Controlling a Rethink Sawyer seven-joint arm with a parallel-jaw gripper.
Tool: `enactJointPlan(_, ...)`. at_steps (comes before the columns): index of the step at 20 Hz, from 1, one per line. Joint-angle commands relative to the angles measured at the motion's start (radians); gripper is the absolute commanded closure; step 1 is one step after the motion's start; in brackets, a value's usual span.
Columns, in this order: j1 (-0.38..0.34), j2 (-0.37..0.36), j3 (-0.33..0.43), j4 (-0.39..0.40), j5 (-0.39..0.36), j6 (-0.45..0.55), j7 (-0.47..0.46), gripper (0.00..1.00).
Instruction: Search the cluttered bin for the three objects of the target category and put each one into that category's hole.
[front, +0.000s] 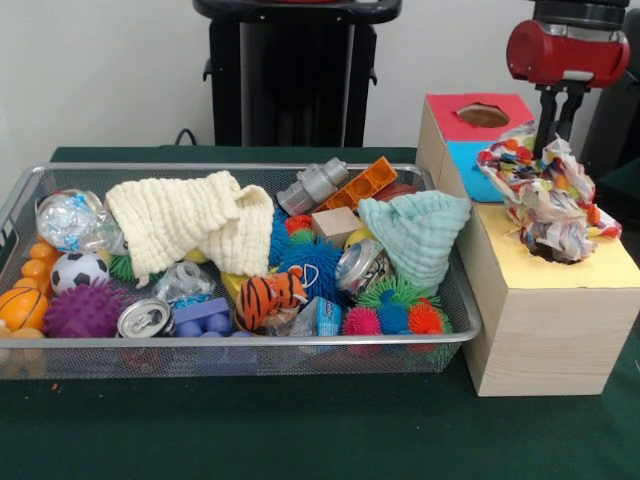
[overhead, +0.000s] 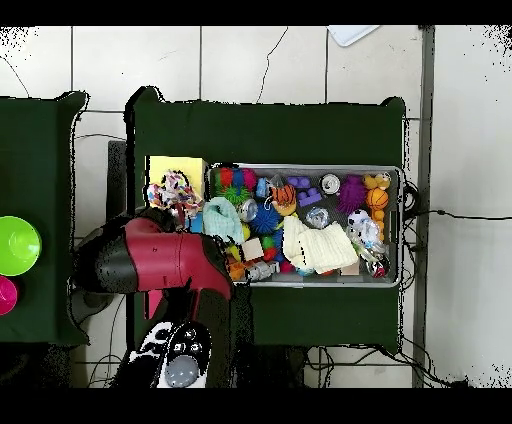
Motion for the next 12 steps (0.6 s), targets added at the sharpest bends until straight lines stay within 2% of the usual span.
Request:
enactJointPlan(1,-0.022,0.056,0.038,0.017,0.049,-0.072,0.263,1.0)
enactJointPlan(6,-0.032,0.068,0.06,0.014,0.058,-0.093,0.255,1.0)
enactJointPlan(12,-0.004,0.084,0.042,-0.012,0.083,-0.078,0.259,1.0)
